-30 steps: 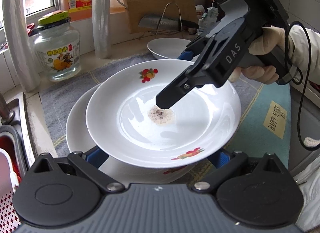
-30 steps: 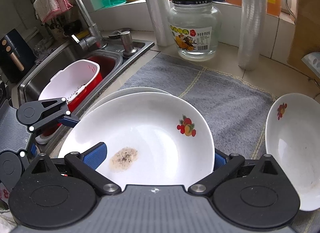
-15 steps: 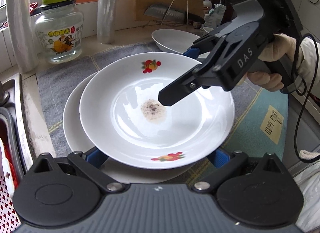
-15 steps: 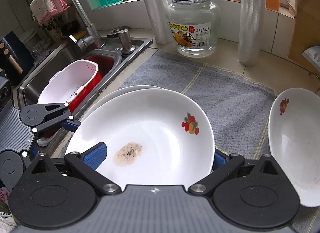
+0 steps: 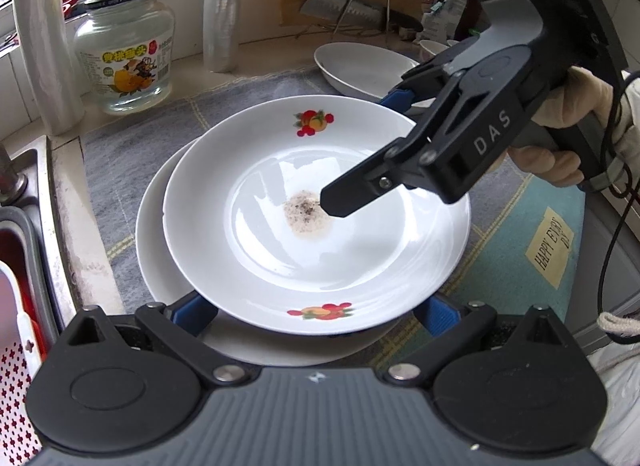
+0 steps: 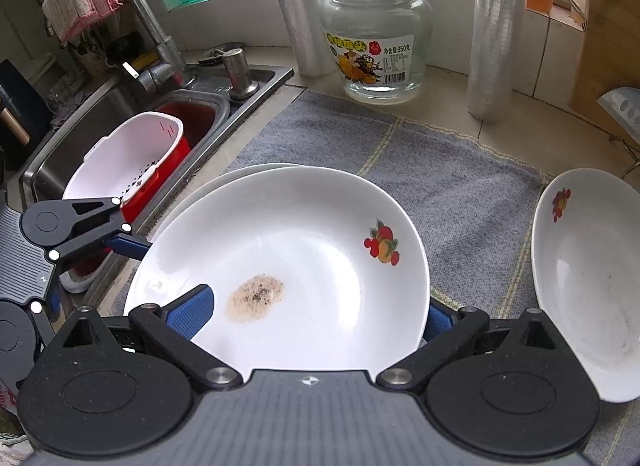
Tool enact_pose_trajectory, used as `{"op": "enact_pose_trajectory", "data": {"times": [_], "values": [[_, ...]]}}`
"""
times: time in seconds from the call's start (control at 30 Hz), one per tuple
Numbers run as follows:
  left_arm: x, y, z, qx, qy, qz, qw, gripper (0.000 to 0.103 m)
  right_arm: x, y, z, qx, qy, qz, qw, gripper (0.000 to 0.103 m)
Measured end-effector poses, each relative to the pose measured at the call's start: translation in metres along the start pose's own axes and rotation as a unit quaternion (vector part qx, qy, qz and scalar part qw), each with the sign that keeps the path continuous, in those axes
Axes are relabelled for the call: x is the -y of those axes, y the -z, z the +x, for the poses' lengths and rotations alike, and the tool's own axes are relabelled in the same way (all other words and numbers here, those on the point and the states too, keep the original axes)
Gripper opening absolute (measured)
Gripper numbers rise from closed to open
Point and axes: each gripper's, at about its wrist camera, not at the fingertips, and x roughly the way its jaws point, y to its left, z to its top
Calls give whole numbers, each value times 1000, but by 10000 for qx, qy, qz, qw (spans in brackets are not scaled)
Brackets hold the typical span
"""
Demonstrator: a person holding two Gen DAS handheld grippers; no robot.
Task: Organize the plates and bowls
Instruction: 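Set the stained plate onto the fruit-decal plate and open the right tool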
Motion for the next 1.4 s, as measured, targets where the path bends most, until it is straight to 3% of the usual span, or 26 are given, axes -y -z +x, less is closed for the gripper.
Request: {"op": "enact_pose_trajectory", "data": {"times": [1.4], "values": [[8, -10, -1, -520, -305, 24, 9982, 100, -8, 4, -8, -166, 321, 121, 9993, 103]]}}
